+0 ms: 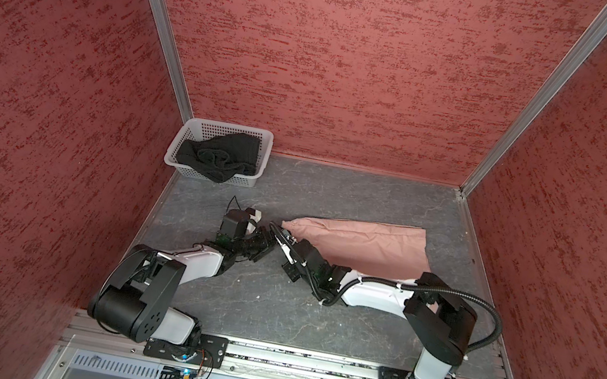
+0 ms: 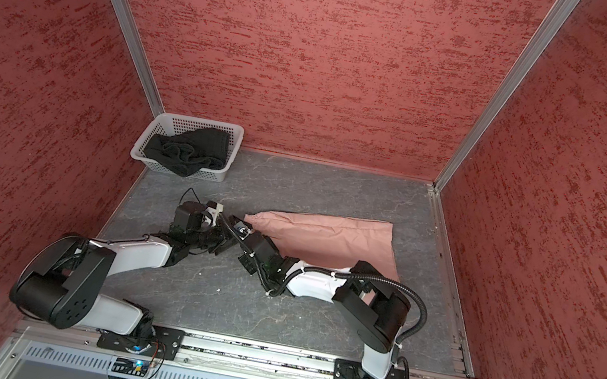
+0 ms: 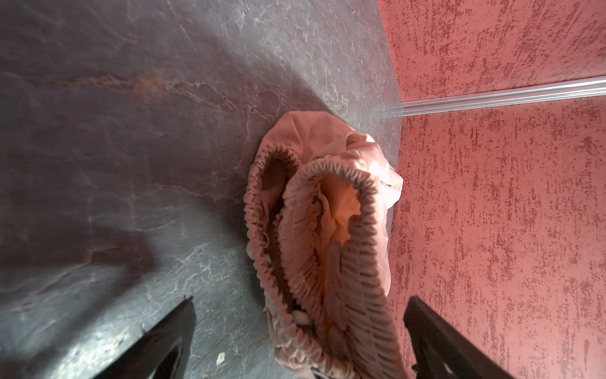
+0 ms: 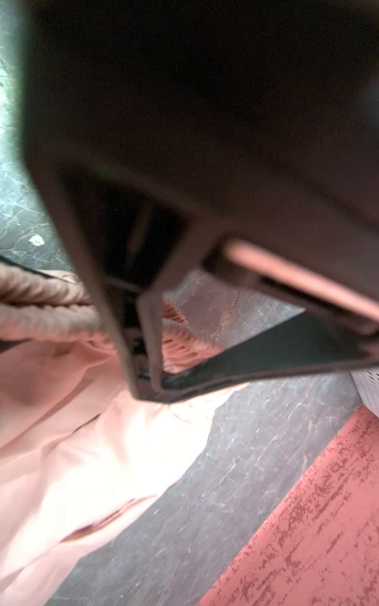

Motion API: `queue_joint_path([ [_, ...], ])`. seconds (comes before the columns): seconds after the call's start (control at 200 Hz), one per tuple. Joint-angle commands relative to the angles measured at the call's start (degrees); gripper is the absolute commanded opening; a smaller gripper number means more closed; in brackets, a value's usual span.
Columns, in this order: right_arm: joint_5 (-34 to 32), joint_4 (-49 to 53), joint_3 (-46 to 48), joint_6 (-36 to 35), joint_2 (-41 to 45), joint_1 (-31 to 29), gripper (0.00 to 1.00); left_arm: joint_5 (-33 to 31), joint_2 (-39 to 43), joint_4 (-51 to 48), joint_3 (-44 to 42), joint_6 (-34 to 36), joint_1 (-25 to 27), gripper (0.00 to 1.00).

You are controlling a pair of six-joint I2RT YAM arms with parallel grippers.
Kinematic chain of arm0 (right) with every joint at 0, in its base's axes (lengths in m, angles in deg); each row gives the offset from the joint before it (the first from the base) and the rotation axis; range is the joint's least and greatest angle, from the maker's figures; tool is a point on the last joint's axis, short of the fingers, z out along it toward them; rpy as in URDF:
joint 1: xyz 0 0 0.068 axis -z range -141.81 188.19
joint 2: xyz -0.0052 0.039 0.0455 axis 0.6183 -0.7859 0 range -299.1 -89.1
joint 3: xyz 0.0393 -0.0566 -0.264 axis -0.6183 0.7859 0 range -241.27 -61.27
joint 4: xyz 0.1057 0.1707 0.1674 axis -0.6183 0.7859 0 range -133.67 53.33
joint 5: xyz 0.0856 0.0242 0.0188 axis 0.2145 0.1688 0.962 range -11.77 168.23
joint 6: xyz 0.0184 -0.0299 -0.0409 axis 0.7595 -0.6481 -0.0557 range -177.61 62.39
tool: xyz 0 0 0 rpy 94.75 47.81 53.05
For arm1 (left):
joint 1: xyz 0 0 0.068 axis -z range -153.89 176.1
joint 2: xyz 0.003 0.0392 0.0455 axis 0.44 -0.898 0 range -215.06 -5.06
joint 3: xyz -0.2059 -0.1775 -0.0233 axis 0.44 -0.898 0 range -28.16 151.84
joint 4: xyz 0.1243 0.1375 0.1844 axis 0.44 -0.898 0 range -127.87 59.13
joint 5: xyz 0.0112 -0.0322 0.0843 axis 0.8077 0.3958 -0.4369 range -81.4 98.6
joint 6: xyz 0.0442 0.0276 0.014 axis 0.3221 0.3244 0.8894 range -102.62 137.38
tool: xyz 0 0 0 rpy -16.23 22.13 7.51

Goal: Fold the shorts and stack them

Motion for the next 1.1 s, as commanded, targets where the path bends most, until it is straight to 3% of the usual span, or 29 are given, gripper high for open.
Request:
queue_joint_path([
  [0.0, 1.11, -1.05, 0.51, -1.86, 0.81, -0.55, 0.0, 0.7, 0.29, 0.85, 2.73, 0.37, 1.02, 0.99],
  [0.165, -0.01, -0.67, -0.22, -3.17, -0.16, -1.06, 0.0, 2.24, -1.17, 11.71, 0.19, -4.83, 0.88, 0.99],
  [0.316, -0.12, -0.74, -0.24, -3.2, -0.72, -1.34, 0.0, 3.46, -0.68, 14.44, 0.23, -7.04, 0.64, 0.99],
  [0.771, -1.3, -2.84, 0.52, -3.61, -0.16, -1.58, 0.0, 0.94, -0.86, -5.96, 3.63, 1.87, 2.2, 0.99],
  [0.912, -1.18, -3.25, 0.82, -5.07, 0.46, -2.16, 0.0, 1.38, -2.28, -5.47, 3.65, 2.39, 2.2, 0.93],
  [1.097, -0.66, -3.41, 1.12, -5.62, 0.33, -3.43, 0.0, 2.69, -5.7, -3.91, 6.81, 3.09, 2.2, 0.76],
])
